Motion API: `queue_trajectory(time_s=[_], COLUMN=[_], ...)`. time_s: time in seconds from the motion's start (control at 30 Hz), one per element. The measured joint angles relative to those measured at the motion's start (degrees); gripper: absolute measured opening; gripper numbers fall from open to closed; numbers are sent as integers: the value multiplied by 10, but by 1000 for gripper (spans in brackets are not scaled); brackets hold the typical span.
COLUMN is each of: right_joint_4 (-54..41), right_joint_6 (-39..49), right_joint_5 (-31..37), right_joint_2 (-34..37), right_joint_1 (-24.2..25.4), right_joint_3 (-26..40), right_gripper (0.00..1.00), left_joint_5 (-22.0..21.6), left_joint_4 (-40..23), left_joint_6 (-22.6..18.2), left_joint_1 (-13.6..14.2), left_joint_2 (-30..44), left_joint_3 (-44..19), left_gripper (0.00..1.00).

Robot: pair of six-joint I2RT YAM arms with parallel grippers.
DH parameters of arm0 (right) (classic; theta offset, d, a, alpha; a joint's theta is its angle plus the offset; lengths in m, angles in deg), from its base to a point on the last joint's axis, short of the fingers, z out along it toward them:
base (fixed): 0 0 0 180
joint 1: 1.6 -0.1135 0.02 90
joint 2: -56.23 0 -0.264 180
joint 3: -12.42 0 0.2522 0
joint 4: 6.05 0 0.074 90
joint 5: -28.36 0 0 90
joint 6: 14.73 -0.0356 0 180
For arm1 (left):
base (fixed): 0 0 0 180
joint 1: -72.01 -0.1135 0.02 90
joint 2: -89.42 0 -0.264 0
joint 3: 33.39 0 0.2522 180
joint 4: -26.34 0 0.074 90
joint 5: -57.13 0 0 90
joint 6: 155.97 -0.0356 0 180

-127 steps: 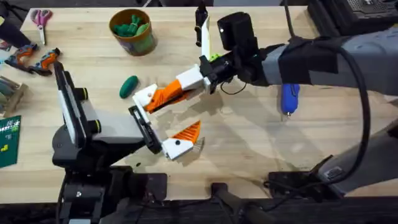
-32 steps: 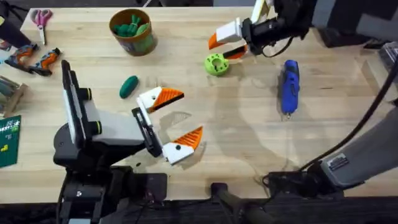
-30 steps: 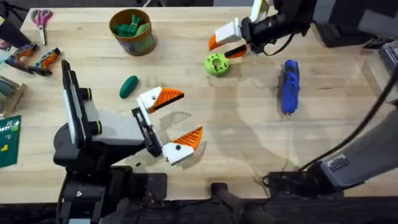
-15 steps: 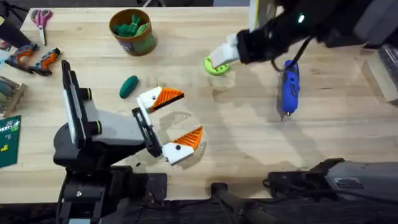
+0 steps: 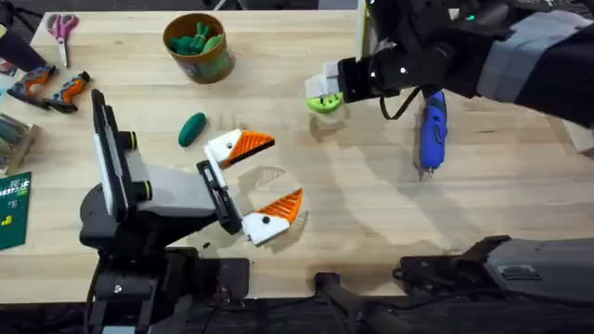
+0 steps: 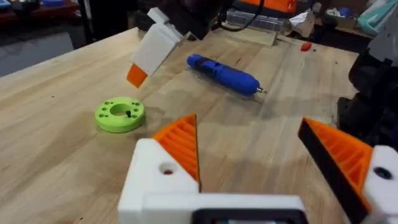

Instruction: Pick up the gripper from the table and insert it into the empty holder that is missing its gripper. Then pick up a screw, insert it into the mounting hole, and use the screwdriver to tighten it. Finally, clean up the table by picking up the vegetable and placing it into the bucket.

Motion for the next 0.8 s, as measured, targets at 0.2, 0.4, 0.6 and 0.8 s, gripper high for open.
queue_trajectory(time_s=[0.2,0.4,0.6,0.8], right_joint_4=[34,52,78,108], right_joint_6=[-4,-11,-19,-19], right_joint_5=[3,3,3,4], right_joint_2=[33,92,104,104], right_joint_1=[-4,-12,-17,-30], right_joint_3=[0,0,0,0], right_gripper=[991,954,832,790], left_joint_5=[0,0,0,0], left_joint_4=[0,0,0,0], left_joint_6=[0,0,0,0], left_joint_1=[0,0,0,0], left_joint_2=[0,0,0,0], left_joint_3=[0,0,0,0], left_gripper=[986,986,986,985])
